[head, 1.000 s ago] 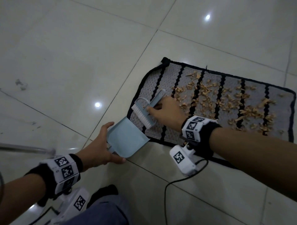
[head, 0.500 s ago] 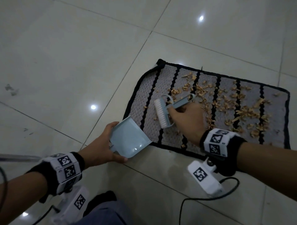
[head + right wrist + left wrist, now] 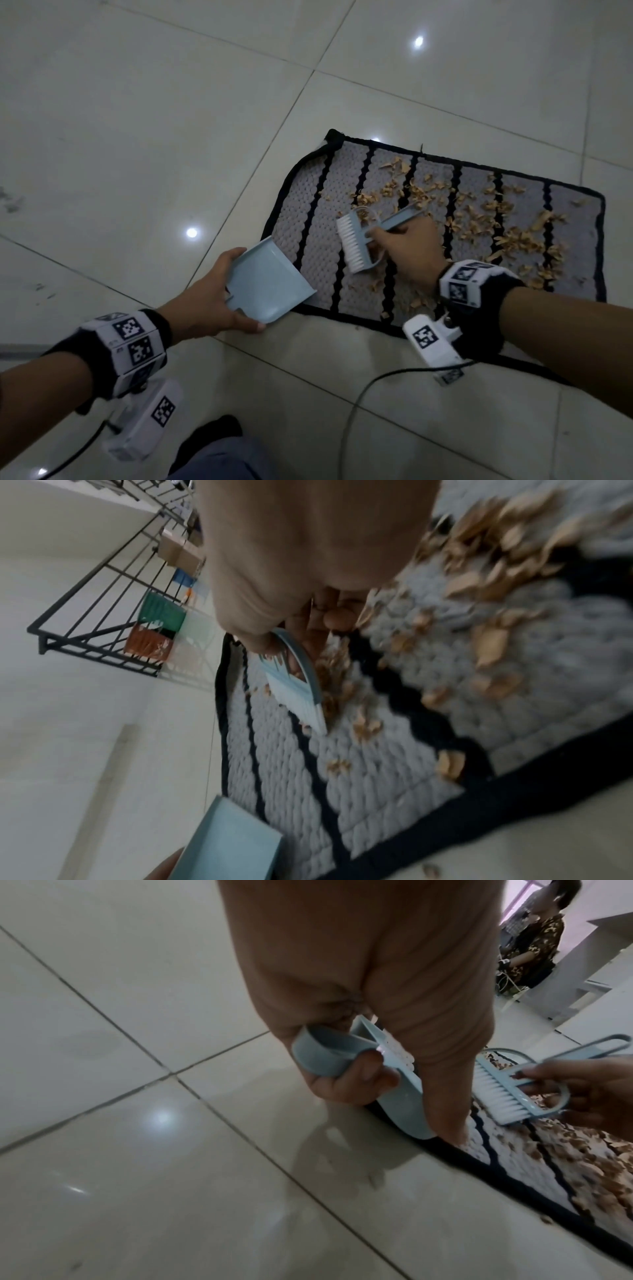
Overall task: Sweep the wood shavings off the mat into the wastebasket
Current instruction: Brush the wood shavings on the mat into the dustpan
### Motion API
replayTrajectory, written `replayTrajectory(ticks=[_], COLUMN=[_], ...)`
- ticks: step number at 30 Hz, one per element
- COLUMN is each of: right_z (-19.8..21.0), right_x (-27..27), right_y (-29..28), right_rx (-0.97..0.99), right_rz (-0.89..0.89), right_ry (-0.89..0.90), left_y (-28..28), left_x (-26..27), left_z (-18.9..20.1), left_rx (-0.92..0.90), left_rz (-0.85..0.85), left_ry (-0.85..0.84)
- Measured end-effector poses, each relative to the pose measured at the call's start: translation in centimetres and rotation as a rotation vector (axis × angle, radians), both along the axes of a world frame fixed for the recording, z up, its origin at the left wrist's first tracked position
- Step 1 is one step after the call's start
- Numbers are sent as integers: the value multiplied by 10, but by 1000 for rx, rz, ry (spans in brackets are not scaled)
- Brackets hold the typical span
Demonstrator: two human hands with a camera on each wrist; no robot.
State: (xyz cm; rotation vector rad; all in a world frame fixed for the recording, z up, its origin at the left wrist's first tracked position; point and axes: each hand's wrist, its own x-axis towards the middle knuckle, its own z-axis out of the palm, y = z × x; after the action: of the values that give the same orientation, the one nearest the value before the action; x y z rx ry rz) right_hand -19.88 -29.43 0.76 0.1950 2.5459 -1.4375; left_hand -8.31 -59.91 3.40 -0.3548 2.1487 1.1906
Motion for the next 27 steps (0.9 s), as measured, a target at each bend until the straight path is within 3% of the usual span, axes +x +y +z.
replayTrajectory(ticks=[5,11,18,24,27], right_z=[13,19,-3,-7,5], right_x=[-8,-28,-34,-31,-18], right_y=[19,-45,-87,-39,-9], right_rx=[-95,-189,-173,-47,-21], right_rz=[-69,-41,43,-119,-241], right_ry=[44,125,-44,-105,-25], left_y=[5,19,17,12,10], left_x=[-13,-20,-9,-10,-12], left_z=[1,4,5,3,1], left_rx=[18,9,-27,-29,-19], left_rz=[-1,-29,-10,-10,-32], left_ry=[21,31,23,30,40])
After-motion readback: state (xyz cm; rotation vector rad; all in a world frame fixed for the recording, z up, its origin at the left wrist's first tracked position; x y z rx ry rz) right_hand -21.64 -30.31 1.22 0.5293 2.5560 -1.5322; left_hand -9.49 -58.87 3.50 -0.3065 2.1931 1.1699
